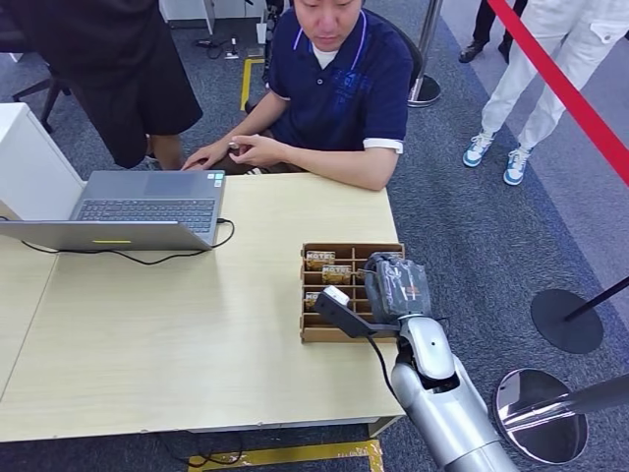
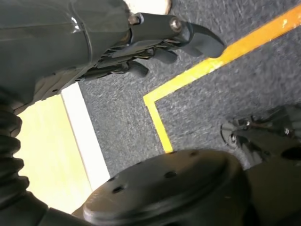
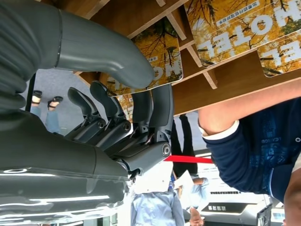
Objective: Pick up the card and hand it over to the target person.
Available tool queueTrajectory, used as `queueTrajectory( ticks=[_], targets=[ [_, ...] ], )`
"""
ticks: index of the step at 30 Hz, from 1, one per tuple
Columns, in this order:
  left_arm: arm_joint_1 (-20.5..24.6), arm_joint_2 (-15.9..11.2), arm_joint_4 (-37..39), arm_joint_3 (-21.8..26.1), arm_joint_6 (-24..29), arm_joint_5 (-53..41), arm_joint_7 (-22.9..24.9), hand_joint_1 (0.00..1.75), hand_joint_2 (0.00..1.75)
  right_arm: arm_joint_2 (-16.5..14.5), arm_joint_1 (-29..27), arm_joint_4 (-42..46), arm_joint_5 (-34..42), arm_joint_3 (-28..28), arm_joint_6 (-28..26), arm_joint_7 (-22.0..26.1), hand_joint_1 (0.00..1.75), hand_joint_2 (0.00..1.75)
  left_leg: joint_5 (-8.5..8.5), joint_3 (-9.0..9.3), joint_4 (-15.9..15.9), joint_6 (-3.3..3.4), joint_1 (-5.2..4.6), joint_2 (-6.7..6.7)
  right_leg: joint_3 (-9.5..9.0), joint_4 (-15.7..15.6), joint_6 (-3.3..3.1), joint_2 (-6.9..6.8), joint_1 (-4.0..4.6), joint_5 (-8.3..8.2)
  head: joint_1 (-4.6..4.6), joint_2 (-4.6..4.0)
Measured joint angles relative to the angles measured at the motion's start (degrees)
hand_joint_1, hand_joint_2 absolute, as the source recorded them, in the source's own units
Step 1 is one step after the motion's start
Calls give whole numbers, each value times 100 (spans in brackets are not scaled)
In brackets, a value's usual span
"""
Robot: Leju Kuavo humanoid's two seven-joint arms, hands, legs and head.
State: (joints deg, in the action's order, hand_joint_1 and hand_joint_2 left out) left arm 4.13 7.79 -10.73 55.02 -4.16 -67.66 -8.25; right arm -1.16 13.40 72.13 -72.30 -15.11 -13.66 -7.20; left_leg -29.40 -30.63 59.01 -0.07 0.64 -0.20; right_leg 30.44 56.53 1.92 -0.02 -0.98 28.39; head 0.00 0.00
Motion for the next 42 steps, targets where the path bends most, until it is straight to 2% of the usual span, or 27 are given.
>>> queueTrajectory(
  ticks=[2,11,19,26,42],
  targets=[
    [1,-13,6,0,3,-5,10,0,175,-12,7,-12,1,-7,7,12,154,175,1,0,-1,0,1,2,0,-2,-1,1,2,-2,0,0],
    [14,1,5,73,-46,65,11,0,175,-18,86,77,77,-97,-42,165,154,175,0,-1,1,0,1,6,3,1,-1,6,1,-2,0,0],
    [10,48,2,156,79,83,56,0,175,170,-266,1550,305,-77,-316,307,154,175,-1,-7,6,1,-2,-2,8,7,0,-2,-2,3,0,0],
    [12,87,-2,216,125,109,90,0,175,209,-420,2289,411,37,-445,408,154,175,1,-6,4,2,-1,-7,5,3,-1,-6,-1,1,0,0],
    [14,107,-4,248,157,118,86,0,175,179,-391,2411,459,70,-476,496,154,175,0,-1,3,1,-2,-3,2,2,2,-2,-2,1,0,0]
  ],
)
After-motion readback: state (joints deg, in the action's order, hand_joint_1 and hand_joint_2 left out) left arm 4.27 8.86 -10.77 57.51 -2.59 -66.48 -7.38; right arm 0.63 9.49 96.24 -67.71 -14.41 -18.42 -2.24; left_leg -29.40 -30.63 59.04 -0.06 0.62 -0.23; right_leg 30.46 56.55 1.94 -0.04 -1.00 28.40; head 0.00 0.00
